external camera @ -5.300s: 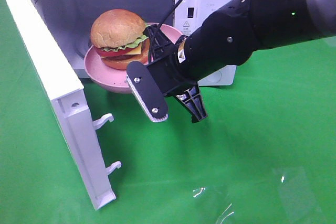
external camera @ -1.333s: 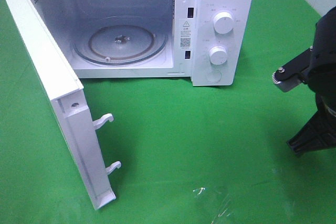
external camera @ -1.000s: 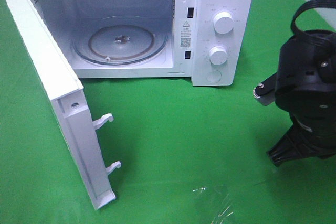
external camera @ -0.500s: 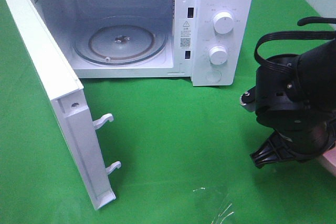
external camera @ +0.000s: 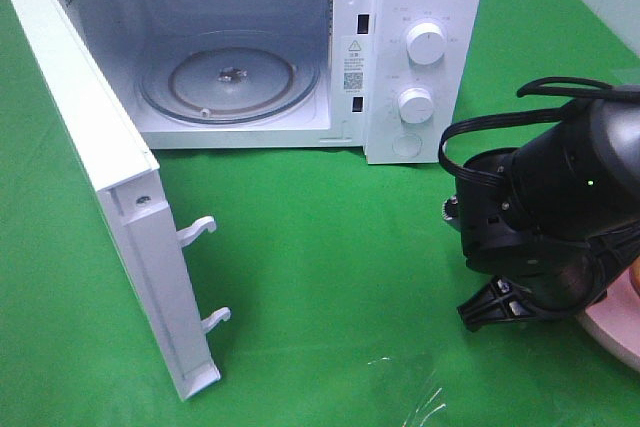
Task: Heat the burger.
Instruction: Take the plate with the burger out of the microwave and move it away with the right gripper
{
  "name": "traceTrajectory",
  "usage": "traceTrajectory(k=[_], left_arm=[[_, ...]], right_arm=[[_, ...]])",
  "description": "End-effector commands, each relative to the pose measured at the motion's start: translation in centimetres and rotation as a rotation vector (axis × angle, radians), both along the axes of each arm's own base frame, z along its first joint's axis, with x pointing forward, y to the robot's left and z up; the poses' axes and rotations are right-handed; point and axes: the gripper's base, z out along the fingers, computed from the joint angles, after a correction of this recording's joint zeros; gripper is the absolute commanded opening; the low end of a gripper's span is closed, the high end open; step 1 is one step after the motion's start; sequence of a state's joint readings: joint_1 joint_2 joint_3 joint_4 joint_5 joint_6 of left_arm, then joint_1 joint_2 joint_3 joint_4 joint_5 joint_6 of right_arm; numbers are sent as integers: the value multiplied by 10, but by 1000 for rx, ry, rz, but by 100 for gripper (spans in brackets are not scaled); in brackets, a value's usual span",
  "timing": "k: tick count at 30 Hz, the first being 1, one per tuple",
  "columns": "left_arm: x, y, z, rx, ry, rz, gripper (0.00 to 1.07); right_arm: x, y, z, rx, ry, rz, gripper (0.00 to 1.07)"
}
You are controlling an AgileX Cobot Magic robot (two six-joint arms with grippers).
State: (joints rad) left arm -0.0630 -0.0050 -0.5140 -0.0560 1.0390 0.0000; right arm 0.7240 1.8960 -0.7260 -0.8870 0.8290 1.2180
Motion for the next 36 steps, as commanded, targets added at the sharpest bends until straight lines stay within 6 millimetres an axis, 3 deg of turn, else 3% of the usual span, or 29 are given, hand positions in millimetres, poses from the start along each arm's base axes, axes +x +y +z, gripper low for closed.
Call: traceTrajectory(k=[1, 10, 12, 14, 17, 20, 21, 27, 30, 34, 36], left_arm=[[-2, 0, -1, -3, -19, 4, 82], [-2, 0, -1, -3, -19, 4, 82], [-2, 0, -1, -3, -19, 4, 82], [-2, 0, -1, -3, -19, 4, 82], [-2, 0, -1, -3, -19, 4, 82], [-2, 0, -1, -3, -19, 4, 82], [-2, 0, -1, -3, -19, 4, 82], [-2, 0, -1, -3, -19, 4, 82], [-2, 0, -1, -3, -19, 4, 82], [-2, 0, -1, -3, -19, 4, 82], [-2, 0, -1, -3, -19, 4, 82]], right_arm=[[4, -5, 0, -71, -22, 9, 4], [4, -2, -10, -28, -17, -4, 14], [3, -1, -10, -22, -16, -6, 18], [0, 0, -7, -5, 2, -25, 33], [0, 0, -5, 3, 2, -28, 36], [-1, 1, 10, 53, -22, -37, 45], [-1, 1, 10, 53, -22, -37, 45], [-11, 5, 54, 226, -23, 23, 47], [-13, 5, 59, 246, -9, 42, 48], [-25, 8, 94, 397, 3, 196, 54], [-28, 7, 100, 412, 9, 231, 56]])
